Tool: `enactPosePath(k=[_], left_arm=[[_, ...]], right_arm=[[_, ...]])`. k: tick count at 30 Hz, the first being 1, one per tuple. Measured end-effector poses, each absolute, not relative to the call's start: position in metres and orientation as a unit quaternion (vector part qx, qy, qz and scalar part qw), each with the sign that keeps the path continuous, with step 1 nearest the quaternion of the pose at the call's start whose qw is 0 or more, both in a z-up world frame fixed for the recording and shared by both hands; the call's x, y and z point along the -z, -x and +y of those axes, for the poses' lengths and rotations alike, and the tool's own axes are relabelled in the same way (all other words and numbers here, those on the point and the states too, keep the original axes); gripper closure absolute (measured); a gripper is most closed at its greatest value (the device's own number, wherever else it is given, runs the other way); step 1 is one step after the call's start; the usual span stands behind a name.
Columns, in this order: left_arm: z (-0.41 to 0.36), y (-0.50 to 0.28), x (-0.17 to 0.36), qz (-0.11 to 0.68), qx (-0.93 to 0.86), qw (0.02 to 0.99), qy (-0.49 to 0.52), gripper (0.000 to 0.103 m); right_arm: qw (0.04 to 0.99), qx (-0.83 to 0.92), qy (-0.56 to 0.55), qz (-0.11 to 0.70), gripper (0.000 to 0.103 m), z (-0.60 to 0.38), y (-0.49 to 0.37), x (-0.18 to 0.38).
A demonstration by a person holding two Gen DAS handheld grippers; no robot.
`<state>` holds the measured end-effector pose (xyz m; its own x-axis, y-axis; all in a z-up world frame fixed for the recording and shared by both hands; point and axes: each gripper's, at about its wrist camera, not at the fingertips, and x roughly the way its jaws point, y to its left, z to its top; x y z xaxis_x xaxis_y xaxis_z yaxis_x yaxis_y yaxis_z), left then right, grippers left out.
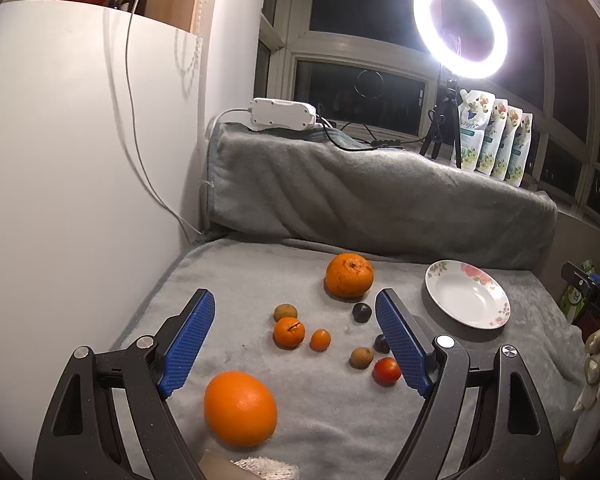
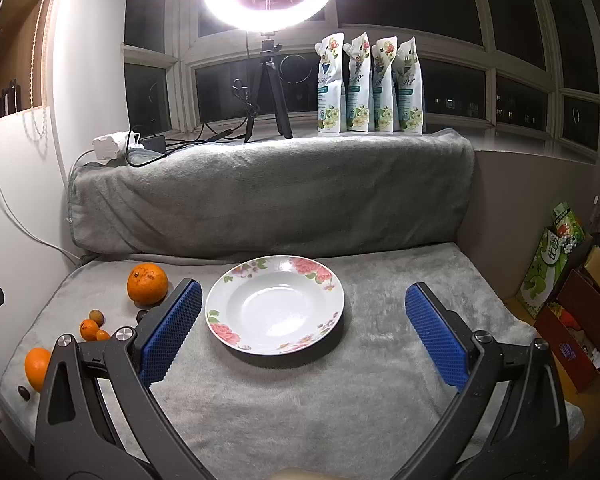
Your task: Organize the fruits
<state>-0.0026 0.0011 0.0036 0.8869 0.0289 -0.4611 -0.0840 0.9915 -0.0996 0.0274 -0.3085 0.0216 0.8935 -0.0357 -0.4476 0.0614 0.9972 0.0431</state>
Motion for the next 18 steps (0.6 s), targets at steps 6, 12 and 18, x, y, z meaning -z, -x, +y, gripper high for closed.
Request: enactPosePath(k=[6, 12, 18], left_arm=[[0.0002, 0.0011, -0.0013, 0.238, -0.028, 0.969, 0.057, 0.020], [-0.0012, 0.0009, 0.0008, 0.238, -0.028, 0.969, 0.057, 0.020], [-0.0012, 0.0007, 0.0012, 0.239, -0.028, 0.969, 0.057, 0.020]], right_arm=[[0.972, 0.023, -0.032, 0.234, 0.000, -0.3087, -0.0277, -0.0202], [0.971, 0.021, -0.033, 0.235, 0.000, -0.3095, -0.0279, -0.0191], [0.971, 0.021, -0.033, 0.235, 0.000, -0.3089, -0.0279, -0.0189]])
